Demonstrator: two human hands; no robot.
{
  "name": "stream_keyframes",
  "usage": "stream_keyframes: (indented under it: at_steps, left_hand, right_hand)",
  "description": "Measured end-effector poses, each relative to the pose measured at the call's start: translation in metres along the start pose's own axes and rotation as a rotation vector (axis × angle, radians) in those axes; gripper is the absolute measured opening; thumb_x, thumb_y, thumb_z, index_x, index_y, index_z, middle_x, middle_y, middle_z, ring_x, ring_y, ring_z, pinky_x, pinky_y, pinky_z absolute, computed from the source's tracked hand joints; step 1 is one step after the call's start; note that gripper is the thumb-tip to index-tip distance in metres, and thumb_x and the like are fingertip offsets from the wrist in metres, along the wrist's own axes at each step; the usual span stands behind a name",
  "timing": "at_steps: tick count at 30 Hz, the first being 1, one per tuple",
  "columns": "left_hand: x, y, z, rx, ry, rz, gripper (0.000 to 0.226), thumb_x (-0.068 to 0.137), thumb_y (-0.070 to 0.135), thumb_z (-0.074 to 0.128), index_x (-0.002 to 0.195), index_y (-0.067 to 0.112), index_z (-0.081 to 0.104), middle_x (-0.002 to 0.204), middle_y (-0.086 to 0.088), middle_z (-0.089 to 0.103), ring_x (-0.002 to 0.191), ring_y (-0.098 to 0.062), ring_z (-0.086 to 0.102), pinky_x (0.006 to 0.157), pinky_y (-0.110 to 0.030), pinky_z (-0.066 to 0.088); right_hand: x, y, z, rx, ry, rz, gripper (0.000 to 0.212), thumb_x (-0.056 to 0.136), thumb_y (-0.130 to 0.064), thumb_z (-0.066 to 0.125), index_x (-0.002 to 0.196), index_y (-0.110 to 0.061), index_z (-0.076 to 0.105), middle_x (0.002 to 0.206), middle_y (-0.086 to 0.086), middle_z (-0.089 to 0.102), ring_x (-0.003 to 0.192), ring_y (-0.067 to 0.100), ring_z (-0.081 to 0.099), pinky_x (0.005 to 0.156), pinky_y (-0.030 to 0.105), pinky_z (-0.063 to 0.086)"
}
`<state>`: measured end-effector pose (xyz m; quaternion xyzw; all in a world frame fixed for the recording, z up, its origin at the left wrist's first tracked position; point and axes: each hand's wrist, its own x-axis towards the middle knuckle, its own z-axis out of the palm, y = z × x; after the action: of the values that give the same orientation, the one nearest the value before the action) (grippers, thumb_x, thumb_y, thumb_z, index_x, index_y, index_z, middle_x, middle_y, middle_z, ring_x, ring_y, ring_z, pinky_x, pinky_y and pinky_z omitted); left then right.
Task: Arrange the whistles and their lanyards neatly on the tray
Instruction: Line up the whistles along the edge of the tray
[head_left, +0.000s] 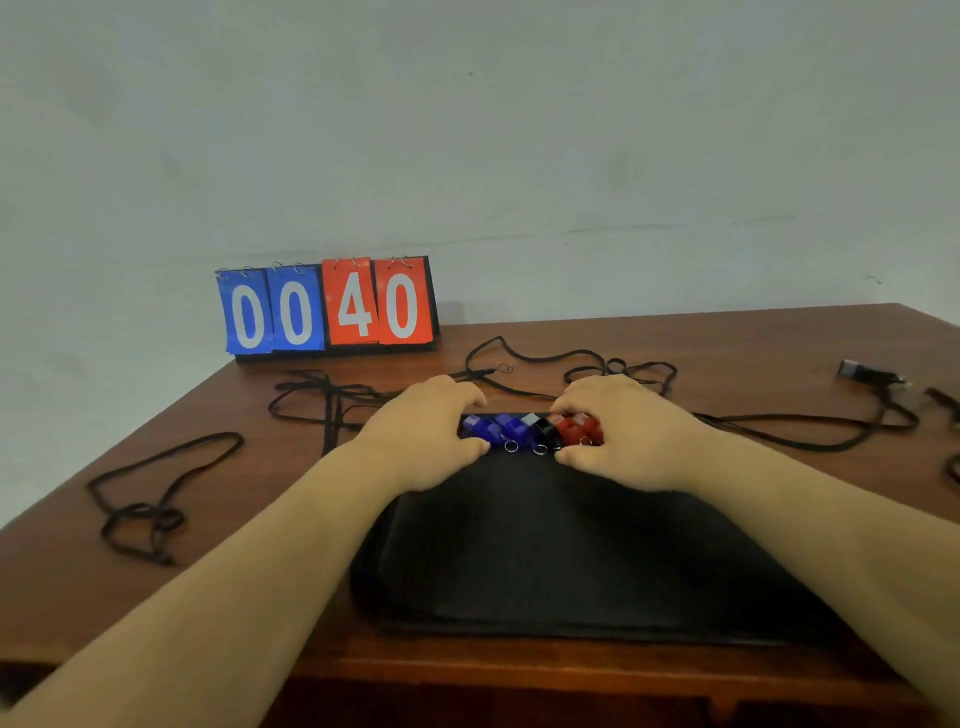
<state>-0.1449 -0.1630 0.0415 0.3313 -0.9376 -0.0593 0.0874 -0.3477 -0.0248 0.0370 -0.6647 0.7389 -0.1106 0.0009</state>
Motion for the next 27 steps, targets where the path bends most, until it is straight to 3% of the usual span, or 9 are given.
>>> stream_keyframes:
  at_steps: [4, 9, 14, 27]
  left_hand:
    - [-0.039, 0.006, 0.0, 0.015, -0.029, -0.022, 0.057, 0.092, 0.049, 0.069, 0.144, 0.035, 0.05, 0.145, 0.006, 0.05, 0.131, -0.015, 0.049, 0.109, -0.038, 0.045]
    - [-0.078, 0.012, -0.003, 0.038, -0.054, -0.042, 0.059, 0.094, 0.051, 0.065, 0.147, 0.034, 0.047, 0.148, 0.005, 0.047, 0.136, -0.018, 0.045, 0.11, -0.042, 0.044]
    - [-0.097, 0.025, -0.004, 0.062, -0.08, -0.028, 0.056, 0.096, 0.05, 0.063, 0.147, 0.034, 0.047, 0.151, 0.003, 0.044, 0.138, -0.02, 0.044, 0.112, -0.043, 0.043]
    - [-0.024, 0.141, 0.015, 0.107, -0.097, 0.245, 0.056, 0.095, 0.05, 0.063, 0.146, 0.032, 0.048, 0.141, 0.002, 0.05, 0.127, -0.019, 0.051, 0.108, -0.042, 0.046]
  right_hand:
    - [-0.011, -0.018, -0.011, -0.02, -0.032, -0.031, 0.053, 0.087, -0.059, 0.064, 0.133, -0.035, 0.058, 0.125, -0.012, 0.06, 0.112, 0.012, 0.055, 0.101, 0.034, 0.047]
    - [-0.034, -0.035, -0.013, -0.024, -0.054, -0.032, 0.066, 0.089, -0.059, 0.064, 0.148, -0.033, 0.047, 0.149, -0.009, 0.049, 0.135, 0.015, 0.045, 0.112, 0.035, 0.038]
    - [-0.062, -0.038, -0.019, -0.036, -0.095, 0.002, 0.066, 0.091, -0.057, 0.062, 0.15, -0.033, 0.044, 0.155, -0.007, 0.045, 0.14, 0.016, 0.042, 0.115, 0.038, 0.036]
    - [-0.139, 0.071, -0.056, 0.002, -0.042, 0.255, 0.062, 0.092, -0.053, 0.063, 0.148, -0.031, 0.047, 0.153, -0.006, 0.047, 0.137, 0.016, 0.046, 0.112, 0.033, 0.036]
